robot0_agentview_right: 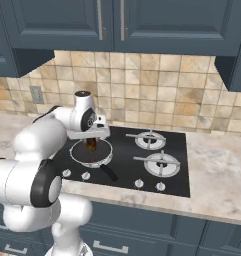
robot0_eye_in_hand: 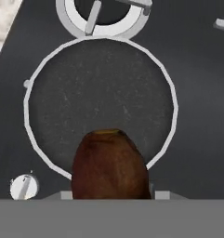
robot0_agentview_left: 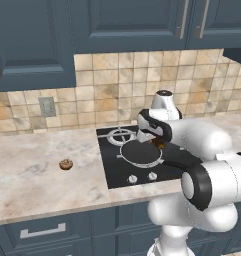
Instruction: Put the mushroom and sweet potato in the pan. Then turn on the front left burner and set the heat to medium.
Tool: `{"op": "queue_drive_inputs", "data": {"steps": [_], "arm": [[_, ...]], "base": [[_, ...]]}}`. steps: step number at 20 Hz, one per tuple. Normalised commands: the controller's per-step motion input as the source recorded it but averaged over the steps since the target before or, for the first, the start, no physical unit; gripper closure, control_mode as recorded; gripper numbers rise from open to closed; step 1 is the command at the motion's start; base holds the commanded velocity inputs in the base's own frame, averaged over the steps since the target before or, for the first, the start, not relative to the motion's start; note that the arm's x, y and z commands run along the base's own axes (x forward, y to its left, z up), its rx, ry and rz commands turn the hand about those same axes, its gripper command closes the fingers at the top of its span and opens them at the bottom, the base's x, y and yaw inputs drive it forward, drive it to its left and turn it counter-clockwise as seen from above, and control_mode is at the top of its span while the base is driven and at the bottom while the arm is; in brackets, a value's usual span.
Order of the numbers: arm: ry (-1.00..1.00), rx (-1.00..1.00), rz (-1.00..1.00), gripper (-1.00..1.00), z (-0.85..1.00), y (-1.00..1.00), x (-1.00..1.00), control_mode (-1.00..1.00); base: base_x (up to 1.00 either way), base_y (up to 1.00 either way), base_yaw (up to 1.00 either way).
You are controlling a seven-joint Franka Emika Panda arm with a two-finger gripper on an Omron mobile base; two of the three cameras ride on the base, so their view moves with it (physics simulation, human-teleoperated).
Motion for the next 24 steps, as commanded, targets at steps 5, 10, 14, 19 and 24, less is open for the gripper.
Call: {"op": "queue_drive_inputs", "data": {"steps": [5,10,14,19,24], "arm": [[0.01,0.00,-0.19,1.00,-0.18,0.01,0.48,-1.00],[0.03,0.00,-0.14,1.00,-0.22,0.00,0.22,-1.00],[0.02,0.00,-0.07,1.00,-0.39,0.00,0.09,-1.00],[0.00,0.00,-0.03,1.00,-0.40,0.00,0.01,-1.00],[0.00,0.00,-0.02,1.00,-0.48,0.00,0.04,-1.00]], "base": [[0.00,0.00,0.00],[0.00,0.00,0.00],[0.00,0.00,0.00],[0.00,0.00,0.00],[0.00,0.00,0.00]]}}
